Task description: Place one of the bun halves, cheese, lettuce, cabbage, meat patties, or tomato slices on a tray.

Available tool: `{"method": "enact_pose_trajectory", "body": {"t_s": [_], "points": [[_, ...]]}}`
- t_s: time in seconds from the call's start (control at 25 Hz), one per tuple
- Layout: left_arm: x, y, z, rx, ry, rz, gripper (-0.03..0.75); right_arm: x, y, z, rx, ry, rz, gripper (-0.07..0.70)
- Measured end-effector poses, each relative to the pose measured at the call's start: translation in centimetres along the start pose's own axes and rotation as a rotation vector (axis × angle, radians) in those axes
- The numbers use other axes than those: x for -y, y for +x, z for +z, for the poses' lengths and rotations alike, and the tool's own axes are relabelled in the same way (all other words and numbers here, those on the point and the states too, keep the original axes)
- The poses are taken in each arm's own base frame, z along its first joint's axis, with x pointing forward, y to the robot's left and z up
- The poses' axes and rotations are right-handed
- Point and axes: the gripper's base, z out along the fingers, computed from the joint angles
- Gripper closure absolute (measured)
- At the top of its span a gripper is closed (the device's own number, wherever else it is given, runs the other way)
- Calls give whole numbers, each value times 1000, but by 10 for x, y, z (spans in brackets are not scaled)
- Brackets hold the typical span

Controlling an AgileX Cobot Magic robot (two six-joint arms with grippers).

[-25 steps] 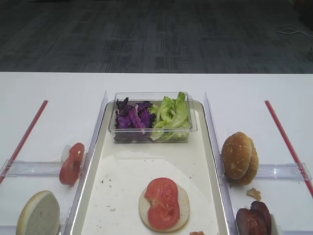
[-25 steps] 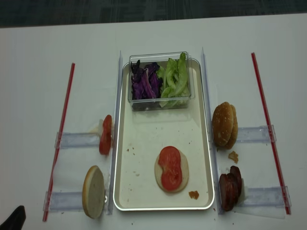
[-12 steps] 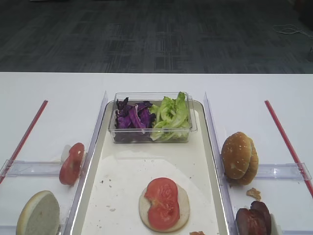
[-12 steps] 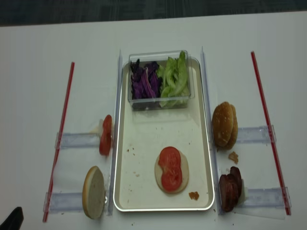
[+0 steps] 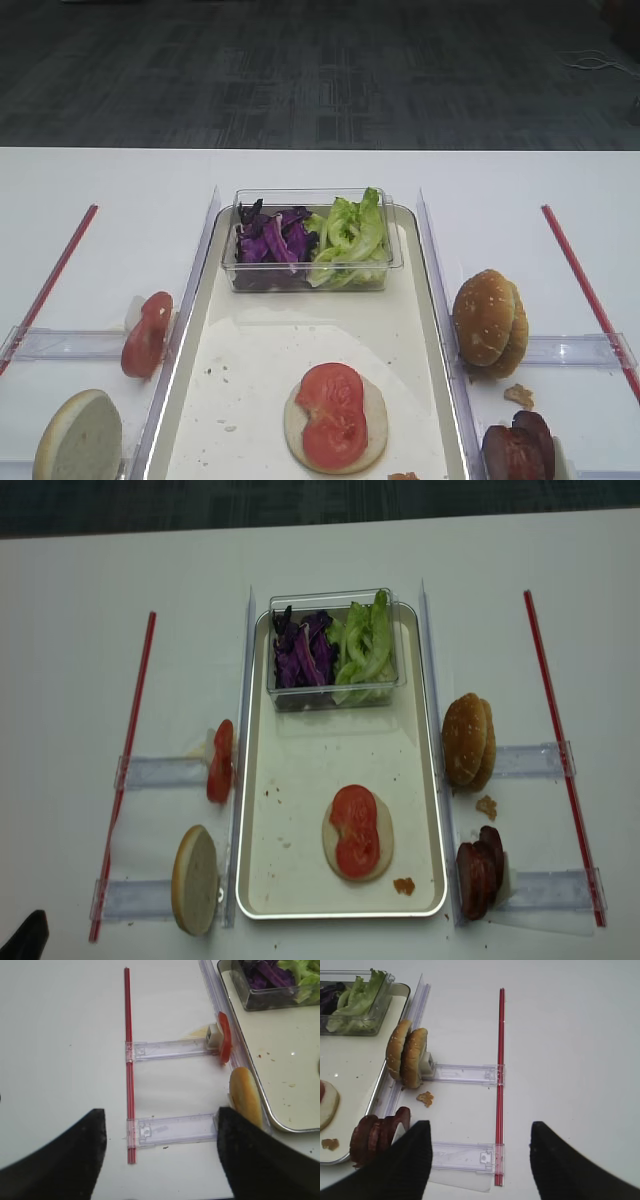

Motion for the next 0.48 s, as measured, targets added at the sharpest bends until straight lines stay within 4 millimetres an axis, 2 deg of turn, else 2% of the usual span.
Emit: {"method": "enact_pose_trajectory", "body": {"t_s": [0.48], "points": [[1,0,0,0,7,19,268,0,0,0,0,0,0,155]]}}
